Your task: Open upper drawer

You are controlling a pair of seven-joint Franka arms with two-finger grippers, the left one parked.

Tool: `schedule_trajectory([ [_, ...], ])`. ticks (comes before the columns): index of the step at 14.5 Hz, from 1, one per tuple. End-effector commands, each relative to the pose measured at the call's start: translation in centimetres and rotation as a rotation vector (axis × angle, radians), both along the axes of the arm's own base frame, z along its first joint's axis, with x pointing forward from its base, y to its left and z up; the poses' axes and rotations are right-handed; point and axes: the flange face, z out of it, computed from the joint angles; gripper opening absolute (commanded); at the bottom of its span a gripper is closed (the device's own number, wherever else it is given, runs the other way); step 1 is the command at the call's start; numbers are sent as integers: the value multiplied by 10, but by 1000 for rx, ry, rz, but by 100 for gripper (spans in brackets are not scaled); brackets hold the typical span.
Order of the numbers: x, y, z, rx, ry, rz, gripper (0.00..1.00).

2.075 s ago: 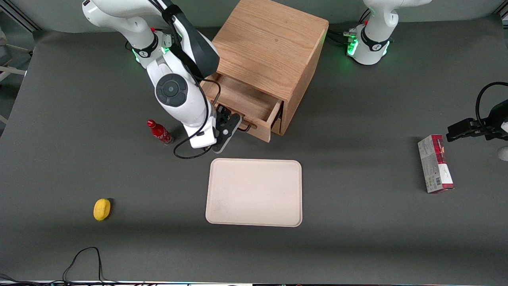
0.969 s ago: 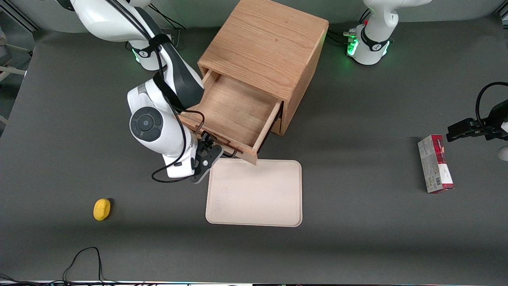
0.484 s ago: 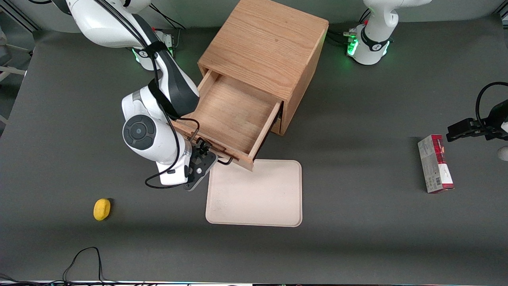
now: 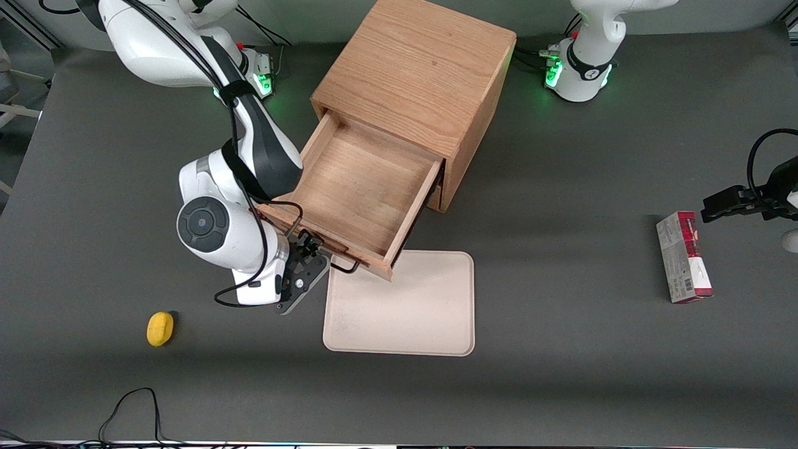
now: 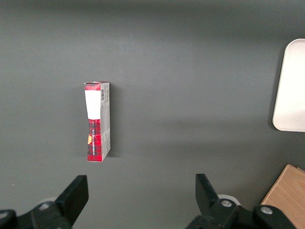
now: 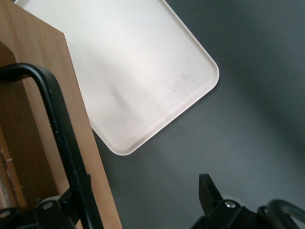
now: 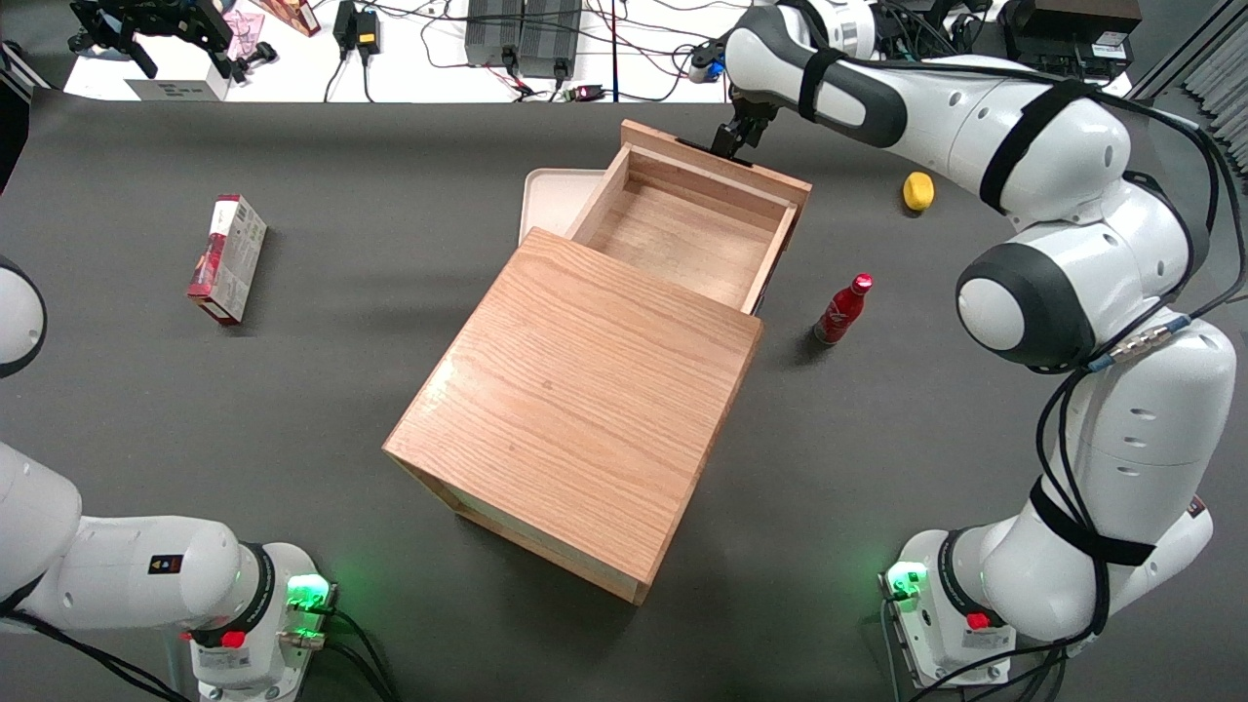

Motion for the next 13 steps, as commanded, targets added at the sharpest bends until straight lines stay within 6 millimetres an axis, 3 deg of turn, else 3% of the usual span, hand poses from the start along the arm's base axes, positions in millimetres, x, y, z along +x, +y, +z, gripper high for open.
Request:
schedule_trajectory([
  [1, 8, -2, 0, -12, -6, 16, 100],
  [4, 8, -1, 27, -13, -3, 18, 100],
  [8, 7, -7, 85, -2, -32, 14, 100],
  [9, 7, -13, 94, -4, -37, 3, 100],
  [13, 0, -57, 162, -8, -108, -67, 100],
])
